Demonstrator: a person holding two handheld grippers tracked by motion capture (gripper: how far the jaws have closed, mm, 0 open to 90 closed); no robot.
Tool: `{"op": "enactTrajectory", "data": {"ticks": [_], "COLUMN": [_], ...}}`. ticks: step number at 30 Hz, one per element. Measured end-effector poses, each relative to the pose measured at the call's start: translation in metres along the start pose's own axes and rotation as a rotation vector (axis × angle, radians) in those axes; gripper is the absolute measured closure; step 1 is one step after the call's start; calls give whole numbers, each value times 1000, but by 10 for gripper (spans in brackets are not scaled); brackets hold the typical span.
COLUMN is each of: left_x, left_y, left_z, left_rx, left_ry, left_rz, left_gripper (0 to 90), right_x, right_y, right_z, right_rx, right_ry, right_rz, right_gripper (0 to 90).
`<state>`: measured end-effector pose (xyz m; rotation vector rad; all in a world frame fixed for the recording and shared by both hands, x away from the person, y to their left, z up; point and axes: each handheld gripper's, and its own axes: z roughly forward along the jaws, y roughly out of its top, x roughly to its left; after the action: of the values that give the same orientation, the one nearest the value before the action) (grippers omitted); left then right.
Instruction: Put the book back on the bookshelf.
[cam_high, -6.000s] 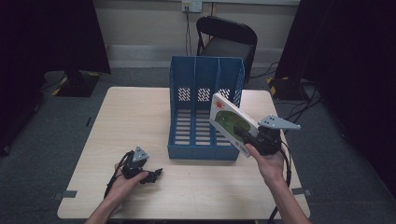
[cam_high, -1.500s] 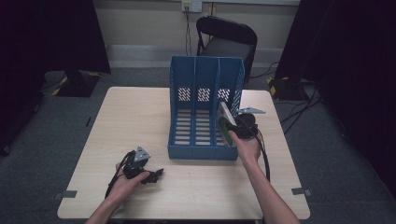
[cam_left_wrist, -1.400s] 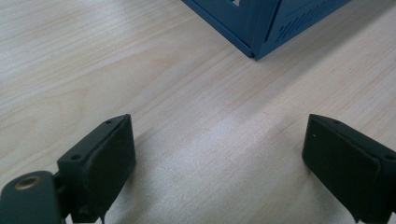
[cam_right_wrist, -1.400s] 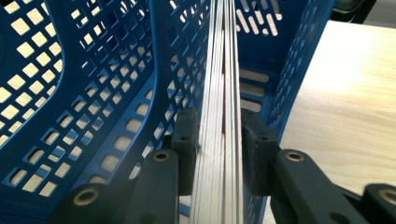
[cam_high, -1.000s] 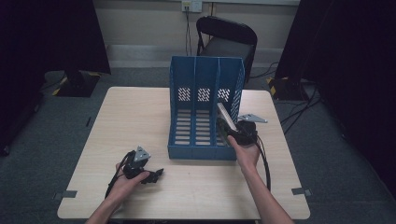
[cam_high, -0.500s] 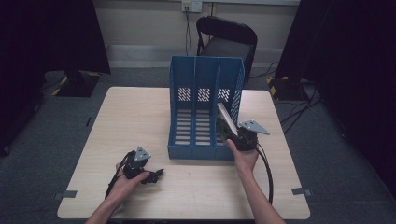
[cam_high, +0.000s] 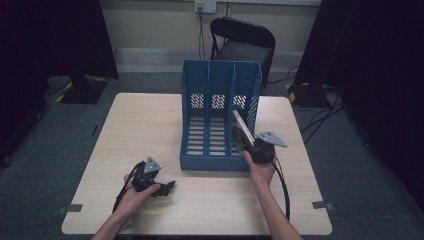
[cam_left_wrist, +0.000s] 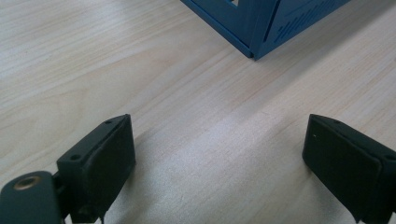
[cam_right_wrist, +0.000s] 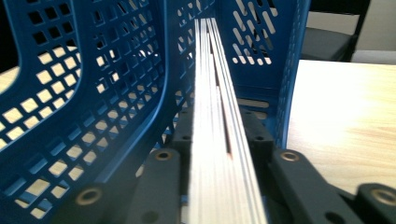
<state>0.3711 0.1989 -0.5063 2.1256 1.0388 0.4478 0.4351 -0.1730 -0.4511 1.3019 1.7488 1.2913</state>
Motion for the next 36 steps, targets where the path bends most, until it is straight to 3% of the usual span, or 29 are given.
{"op": "enactTrajectory", "data": {"ticks": [4, 15, 36], "left_x": [0, 0, 0], "left_y": [0, 0, 0], "left_z": [0, 0, 0], "left_rx": [0, 0, 0], "left_ry": [-1, -1, -1], "left_rz": [1, 1, 1], "left_gripper": [89, 89, 88], "right_x": [9, 12, 15], "right_y": [2, 3, 8], "right_z": [1, 0, 4], "right_rx": [13, -21, -48], "right_ry": [-73, -181, -334], "right_rz": [-50, 32, 54], "right_gripper": [764, 768, 768]}}
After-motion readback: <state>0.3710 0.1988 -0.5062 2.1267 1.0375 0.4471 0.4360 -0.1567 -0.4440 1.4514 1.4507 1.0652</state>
